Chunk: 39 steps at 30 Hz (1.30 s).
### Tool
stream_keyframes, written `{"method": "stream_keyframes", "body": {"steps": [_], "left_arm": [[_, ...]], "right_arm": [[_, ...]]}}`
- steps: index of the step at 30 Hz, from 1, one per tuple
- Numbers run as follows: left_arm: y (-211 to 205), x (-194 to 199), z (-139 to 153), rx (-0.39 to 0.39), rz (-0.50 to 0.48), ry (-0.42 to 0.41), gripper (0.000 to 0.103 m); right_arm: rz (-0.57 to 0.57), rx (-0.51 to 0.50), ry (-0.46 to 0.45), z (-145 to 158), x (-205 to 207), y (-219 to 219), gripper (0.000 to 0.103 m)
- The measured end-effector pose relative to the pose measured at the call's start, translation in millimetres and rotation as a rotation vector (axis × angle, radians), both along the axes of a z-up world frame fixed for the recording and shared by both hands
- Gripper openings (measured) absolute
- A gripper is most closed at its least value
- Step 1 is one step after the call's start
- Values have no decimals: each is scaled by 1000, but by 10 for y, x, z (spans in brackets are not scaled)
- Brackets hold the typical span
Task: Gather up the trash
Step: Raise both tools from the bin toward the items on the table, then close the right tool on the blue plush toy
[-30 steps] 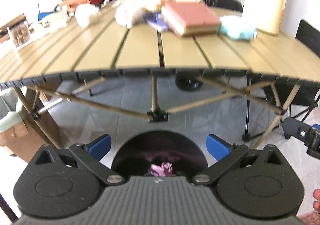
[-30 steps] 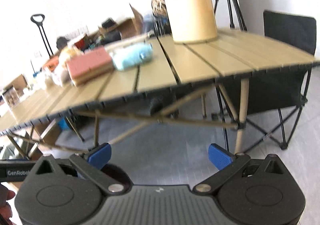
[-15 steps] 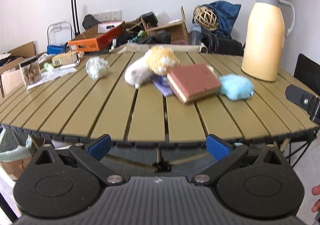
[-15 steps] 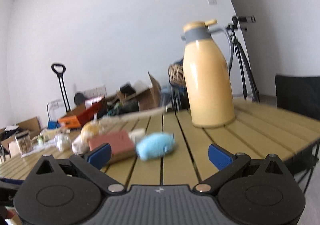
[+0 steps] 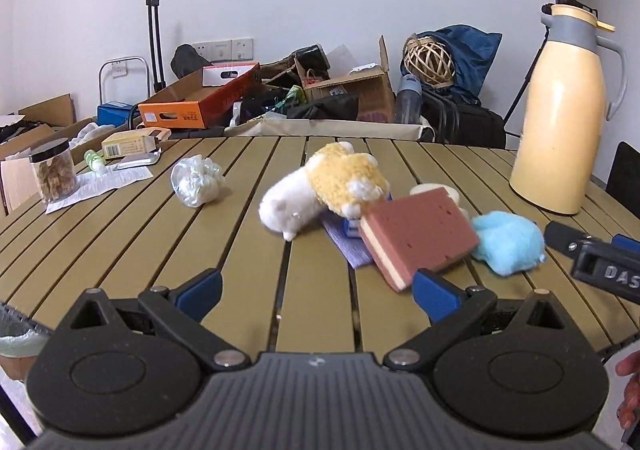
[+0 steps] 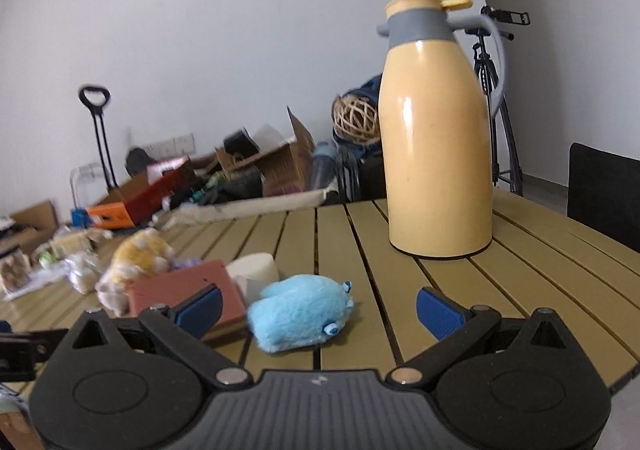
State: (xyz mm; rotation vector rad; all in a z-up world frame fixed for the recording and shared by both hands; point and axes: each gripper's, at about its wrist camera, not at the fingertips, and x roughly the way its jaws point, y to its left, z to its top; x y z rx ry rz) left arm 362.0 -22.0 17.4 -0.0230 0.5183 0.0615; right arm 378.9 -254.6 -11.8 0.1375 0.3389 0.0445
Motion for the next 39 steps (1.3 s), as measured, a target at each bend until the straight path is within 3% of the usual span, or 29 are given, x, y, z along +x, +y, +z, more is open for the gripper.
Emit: {"method": "stream_keyframes", "body": {"steps": [12,20,31,39], "left_arm": [[223,239,-37,-79,23,34,103],[214,266,-79,-73,17,49,103],[236,280,-85,-83,23,57,103],[279,275,-79,-95,27,62,103]], "right_arm": [[42,-123,180,-99,587,232,103],[50,-165,248,-167,805,339,103],[15,-124,349,-235,987,330,103],[-6,-150,345,-260,1003,401,103]]}}
